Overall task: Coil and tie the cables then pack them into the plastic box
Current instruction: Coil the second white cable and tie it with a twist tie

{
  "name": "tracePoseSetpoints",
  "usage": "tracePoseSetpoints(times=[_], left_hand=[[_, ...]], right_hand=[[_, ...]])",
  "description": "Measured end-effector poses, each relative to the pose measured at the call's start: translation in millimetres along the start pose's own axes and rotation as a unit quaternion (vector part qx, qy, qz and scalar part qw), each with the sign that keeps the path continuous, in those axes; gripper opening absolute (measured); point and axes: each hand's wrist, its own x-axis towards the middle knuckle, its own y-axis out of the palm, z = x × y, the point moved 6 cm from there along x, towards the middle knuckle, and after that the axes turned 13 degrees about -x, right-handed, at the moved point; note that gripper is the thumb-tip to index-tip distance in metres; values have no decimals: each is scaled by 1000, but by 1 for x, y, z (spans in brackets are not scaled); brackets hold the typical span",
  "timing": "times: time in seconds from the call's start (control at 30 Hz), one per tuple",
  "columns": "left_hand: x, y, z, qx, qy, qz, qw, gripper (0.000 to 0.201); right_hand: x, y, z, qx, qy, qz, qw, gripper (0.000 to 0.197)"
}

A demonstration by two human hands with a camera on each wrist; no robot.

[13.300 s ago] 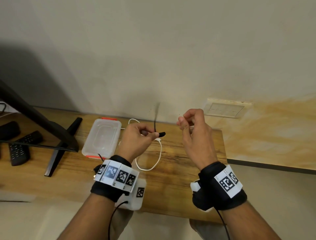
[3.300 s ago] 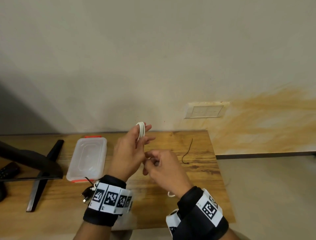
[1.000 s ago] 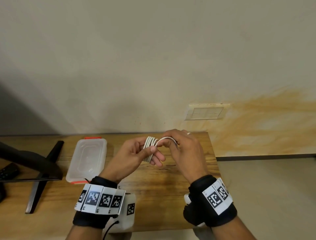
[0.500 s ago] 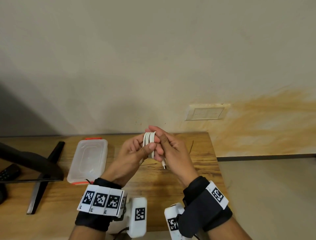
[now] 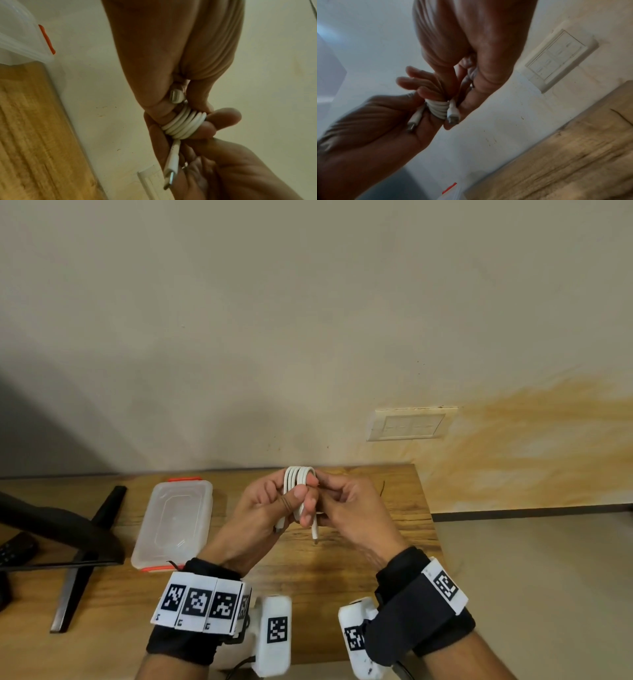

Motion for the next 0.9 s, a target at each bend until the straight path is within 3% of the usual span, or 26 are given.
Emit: tracePoseSetpoints(times=[0.13, 0.37, 0.53, 0.63, 0.7, 0.8, 0.9], left_hand=[[3, 2, 5, 16, -11, -3, 1000, 17], [1, 4, 9, 36, -43, 20, 998, 21], [3, 0, 9, 48, -48, 0, 998, 34], [5, -1, 10, 95, -30, -20, 995, 35], [5, 1, 8, 144, -16, -41, 989, 31], [3, 0, 1, 279, 7, -63, 958, 24], [1, -8, -5, 335, 5, -111, 936, 28]], right_hand=[[0, -4, -2, 5, 7, -40, 999, 25], [-1, -12, -7, 4, 46, -17, 999, 32], [0, -15, -9, -87, 11, -79, 993, 27], [1, -15, -6, -122, -8, -109, 986, 43], [1, -15, -4, -143, -19, -127, 981, 46], [-3, -18, 3, -208, -57, -176, 960, 25], [-4, -16, 2, -245, -79, -190, 947, 23]])
